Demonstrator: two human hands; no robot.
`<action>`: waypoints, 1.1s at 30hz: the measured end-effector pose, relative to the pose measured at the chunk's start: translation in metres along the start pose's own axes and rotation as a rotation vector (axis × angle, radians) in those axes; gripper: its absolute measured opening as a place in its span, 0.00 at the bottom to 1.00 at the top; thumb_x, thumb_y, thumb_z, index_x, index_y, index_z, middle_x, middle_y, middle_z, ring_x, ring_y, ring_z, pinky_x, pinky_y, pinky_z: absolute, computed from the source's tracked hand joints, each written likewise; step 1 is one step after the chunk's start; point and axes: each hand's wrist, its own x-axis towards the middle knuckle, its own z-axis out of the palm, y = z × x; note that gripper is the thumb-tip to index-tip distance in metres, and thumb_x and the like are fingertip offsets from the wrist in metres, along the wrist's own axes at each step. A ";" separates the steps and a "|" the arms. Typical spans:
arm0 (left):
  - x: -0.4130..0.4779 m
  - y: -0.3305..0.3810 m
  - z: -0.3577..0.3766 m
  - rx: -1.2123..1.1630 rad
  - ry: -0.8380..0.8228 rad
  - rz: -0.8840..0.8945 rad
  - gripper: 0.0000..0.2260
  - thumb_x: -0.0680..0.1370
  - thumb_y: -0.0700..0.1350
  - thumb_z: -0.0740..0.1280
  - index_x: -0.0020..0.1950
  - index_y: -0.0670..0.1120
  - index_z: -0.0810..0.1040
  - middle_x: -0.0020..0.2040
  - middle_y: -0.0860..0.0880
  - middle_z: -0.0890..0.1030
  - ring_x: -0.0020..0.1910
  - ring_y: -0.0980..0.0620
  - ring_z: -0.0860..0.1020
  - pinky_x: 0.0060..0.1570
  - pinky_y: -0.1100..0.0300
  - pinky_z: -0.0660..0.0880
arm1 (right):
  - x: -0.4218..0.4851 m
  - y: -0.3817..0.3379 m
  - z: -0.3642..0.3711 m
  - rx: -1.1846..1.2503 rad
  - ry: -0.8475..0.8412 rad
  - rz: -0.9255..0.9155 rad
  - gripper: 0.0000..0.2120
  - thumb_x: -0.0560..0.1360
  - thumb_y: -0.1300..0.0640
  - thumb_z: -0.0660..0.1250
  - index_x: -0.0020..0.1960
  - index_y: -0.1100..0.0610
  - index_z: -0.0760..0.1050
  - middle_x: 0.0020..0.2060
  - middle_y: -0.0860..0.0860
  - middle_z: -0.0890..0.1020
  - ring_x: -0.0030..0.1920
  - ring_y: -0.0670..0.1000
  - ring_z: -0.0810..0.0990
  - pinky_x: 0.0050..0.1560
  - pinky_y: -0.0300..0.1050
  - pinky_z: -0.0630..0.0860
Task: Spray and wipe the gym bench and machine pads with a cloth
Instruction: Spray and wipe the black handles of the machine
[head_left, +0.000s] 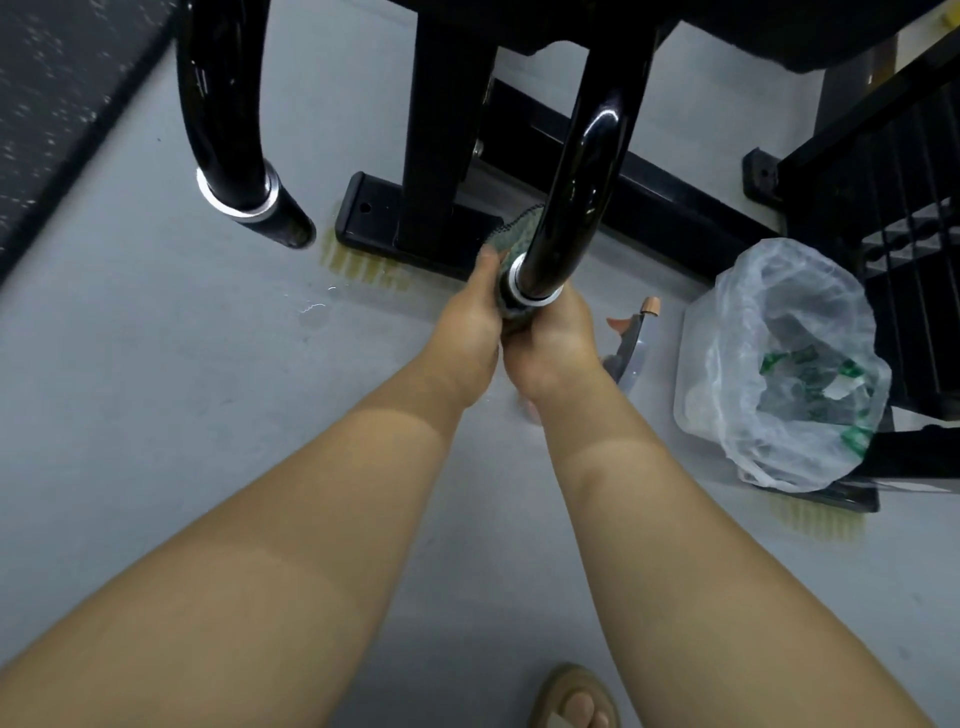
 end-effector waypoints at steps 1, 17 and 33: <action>0.016 -0.012 -0.012 0.012 0.080 0.005 0.22 0.77 0.63 0.56 0.57 0.51 0.80 0.52 0.51 0.83 0.49 0.69 0.79 0.65 0.51 0.69 | -0.003 -0.001 0.001 0.031 0.000 0.010 0.13 0.82 0.55 0.56 0.53 0.62 0.76 0.43 0.54 0.82 0.53 0.54 0.79 0.59 0.47 0.75; -0.113 0.113 0.051 0.415 -0.017 0.164 0.12 0.81 0.44 0.56 0.56 0.48 0.78 0.51 0.53 0.79 0.50 0.59 0.77 0.52 0.71 0.72 | -0.102 0.018 0.033 0.137 0.255 -0.159 0.14 0.81 0.57 0.58 0.64 0.57 0.73 0.54 0.51 0.81 0.53 0.50 0.80 0.57 0.46 0.77; -0.143 0.163 -0.083 0.315 0.532 0.266 0.11 0.81 0.40 0.54 0.44 0.50 0.72 0.38 0.53 0.77 0.37 0.58 0.76 0.44 0.62 0.77 | -0.105 0.105 0.099 0.052 0.093 -0.197 0.11 0.81 0.59 0.58 0.59 0.54 0.76 0.50 0.46 0.82 0.51 0.43 0.81 0.56 0.38 0.76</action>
